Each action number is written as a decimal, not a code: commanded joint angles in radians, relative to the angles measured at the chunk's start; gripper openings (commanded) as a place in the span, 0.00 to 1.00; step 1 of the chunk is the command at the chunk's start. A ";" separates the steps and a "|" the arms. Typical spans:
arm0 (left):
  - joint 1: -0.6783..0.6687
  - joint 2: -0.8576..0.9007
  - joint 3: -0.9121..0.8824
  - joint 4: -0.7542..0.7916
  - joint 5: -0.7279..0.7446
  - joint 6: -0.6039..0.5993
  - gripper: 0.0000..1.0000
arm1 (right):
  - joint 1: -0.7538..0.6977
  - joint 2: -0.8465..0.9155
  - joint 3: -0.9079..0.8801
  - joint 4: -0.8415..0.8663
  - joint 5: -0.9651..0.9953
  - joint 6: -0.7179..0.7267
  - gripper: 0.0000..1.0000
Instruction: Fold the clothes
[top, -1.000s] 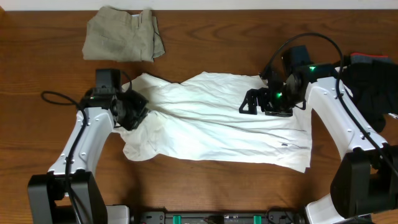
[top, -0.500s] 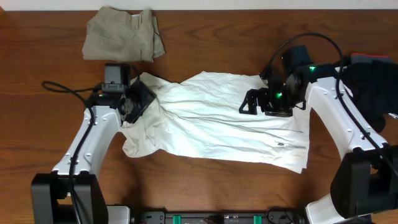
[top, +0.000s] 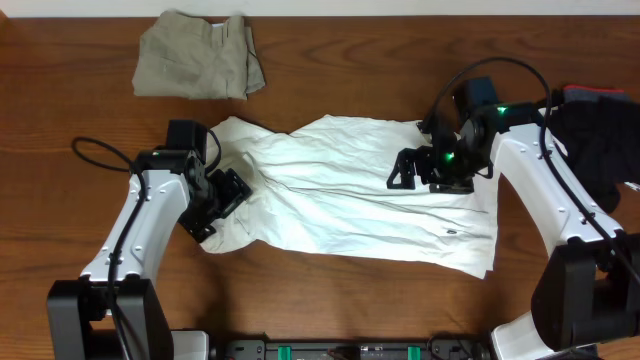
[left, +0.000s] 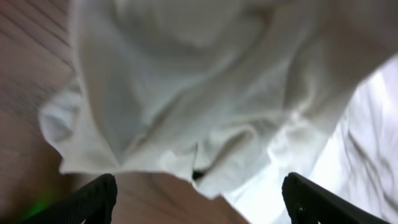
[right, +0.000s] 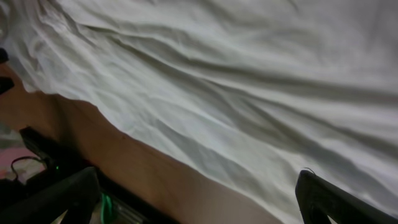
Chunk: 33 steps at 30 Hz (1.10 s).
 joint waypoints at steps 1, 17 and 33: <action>-0.001 0.003 0.015 -0.025 0.082 0.097 0.87 | 0.013 -0.014 0.014 -0.050 0.001 0.000 0.99; -0.001 0.068 -0.059 0.041 0.025 0.128 0.87 | 0.062 -0.014 -0.210 0.042 0.001 0.125 0.99; 0.151 0.233 -0.059 0.048 -0.050 0.175 0.87 | 0.043 -0.014 -0.427 0.247 0.051 0.278 0.99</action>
